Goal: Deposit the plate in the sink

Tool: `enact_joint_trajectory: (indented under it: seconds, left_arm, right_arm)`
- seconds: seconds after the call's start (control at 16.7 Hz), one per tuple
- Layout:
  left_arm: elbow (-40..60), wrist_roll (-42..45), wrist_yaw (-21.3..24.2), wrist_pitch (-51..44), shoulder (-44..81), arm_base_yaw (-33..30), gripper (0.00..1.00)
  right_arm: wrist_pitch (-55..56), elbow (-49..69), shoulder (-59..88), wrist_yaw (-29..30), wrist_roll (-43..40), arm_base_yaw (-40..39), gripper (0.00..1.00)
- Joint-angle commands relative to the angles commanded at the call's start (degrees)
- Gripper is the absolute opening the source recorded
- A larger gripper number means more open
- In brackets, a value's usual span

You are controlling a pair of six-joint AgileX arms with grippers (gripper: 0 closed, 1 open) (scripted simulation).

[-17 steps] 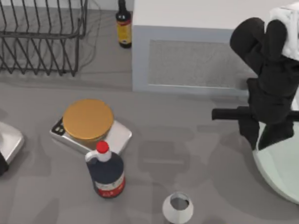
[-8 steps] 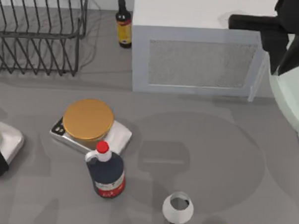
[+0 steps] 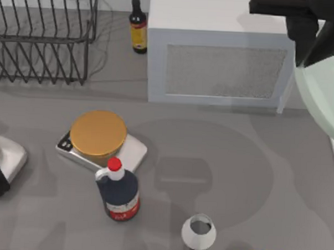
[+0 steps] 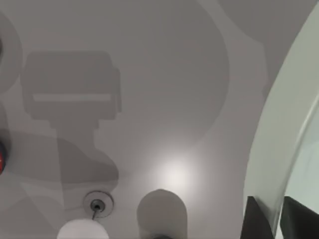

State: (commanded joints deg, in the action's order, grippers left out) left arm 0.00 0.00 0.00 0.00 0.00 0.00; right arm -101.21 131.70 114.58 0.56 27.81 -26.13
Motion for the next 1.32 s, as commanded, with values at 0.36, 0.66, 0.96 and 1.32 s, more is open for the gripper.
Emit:
enact_joint_trajectory:
  seconds: [0.36,0.66,0.96,1.32]
  left_arm:
    - [0.0,0.0,0.0,0.0,0.0,0.0,1.0]
    - [0.0,0.0,0.0,0.0,0.0,0.0,1.0]
    - [0.0,0.0,0.0,0.0,0.0,0.0,1.0]
    - [0.0,0.0,0.0,0.0,0.0,0.0,1.0]
  right_arm:
    - [0.1,4.4,2.1,-0.3,-4.3,5.4,0.0]
    - [2.3,17.1,13.0,-1.3,-14.6,18.1,0.0]
    - [2.6,30.0,29.5,-1.0,-24.8,28.7,0.0]
    - [0.4,34.6,40.8,0.0,-31.1,30.9,0.0]
